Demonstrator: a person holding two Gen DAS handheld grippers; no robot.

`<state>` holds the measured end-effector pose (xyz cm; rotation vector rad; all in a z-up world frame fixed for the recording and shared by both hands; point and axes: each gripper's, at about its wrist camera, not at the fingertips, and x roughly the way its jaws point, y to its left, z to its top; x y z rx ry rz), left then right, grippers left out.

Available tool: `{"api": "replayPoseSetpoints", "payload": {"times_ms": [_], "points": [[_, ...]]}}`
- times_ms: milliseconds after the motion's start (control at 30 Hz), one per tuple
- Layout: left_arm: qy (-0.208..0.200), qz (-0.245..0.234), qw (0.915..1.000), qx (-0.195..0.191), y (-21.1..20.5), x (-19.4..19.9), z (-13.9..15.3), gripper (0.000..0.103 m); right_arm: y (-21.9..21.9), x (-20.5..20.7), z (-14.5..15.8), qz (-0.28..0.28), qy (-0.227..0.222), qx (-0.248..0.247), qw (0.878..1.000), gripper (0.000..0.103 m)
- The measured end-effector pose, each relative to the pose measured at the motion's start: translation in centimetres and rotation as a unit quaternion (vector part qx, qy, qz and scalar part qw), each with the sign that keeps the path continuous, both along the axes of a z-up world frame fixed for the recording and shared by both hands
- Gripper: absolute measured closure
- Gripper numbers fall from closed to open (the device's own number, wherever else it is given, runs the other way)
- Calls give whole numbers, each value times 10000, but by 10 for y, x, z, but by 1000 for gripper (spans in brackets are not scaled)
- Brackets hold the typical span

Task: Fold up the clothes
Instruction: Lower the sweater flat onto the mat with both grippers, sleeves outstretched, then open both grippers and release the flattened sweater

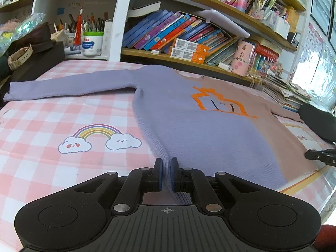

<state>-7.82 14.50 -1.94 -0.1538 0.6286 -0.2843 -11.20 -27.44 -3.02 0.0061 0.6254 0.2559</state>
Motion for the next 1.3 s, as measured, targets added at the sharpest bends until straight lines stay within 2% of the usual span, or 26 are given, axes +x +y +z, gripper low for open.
{"api": "replayPoseSetpoints", "payload": {"times_ms": [667,767,833,900,967,1033,1100,1233,1300], "points": [[29,13,10000,1,4,1,0,96,3,0,0,45,17,-47,10000,94],[8,97,9999,40,6,0,3,86,1,-1,2,48,-8,-34,10000,90],[-136,214,9996,117,10,-3,11,70,-3,-2,6,40,-91,16,9999,84],[-284,335,9988,196,14,-6,19,60,-9,-3,12,-22,-198,105,9997,80],[-422,378,9983,169,15,-9,26,54,-12,-3,19,-64,-310,146,9994,74],[-536,377,9978,86,15,-10,31,42,-10,-2,25,-25,-404,117,9991,67],[-644,347,9973,-1,13,-9,36,35,-4,0,30,71,-476,71,9988,64],[-752,341,9966,10,8,-7,39,19,14,8,36,330,-576,-9,9978,51],[-763,364,9964,53,6,-6,39,16,25,13,39,465,-612,-49,9970,46]]}}
